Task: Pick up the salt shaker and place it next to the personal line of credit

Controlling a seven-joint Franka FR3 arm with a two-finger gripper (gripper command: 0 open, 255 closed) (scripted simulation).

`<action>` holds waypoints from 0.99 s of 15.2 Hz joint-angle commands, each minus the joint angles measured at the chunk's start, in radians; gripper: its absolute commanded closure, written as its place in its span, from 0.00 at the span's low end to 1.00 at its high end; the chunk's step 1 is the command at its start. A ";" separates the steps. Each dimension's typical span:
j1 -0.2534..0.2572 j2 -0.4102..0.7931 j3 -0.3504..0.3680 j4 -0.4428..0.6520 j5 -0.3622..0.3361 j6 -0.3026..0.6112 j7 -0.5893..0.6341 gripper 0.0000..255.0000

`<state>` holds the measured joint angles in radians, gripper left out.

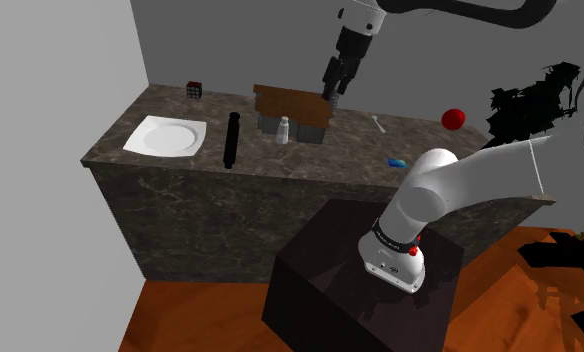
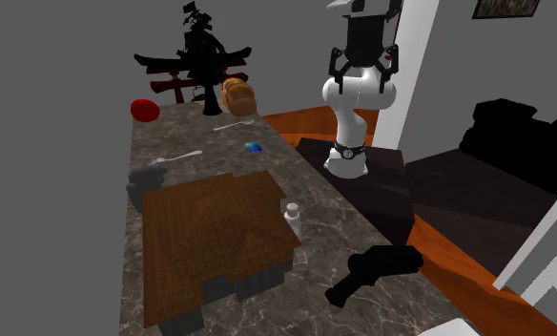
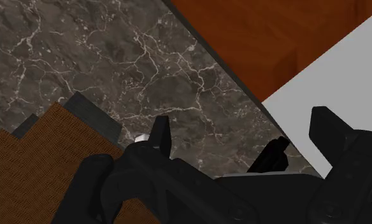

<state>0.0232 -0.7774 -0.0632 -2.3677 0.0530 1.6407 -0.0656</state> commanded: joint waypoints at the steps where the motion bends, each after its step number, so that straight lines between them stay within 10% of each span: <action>1: 0.000 0.000 0.000 0.000 0.000 0.000 0.000 0.00; 15: -0.138 0.507 0.046 0.138 0.071 0.316 0.484 0.00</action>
<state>-0.1038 -0.3112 -0.0141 -2.2478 0.1214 1.9385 0.3856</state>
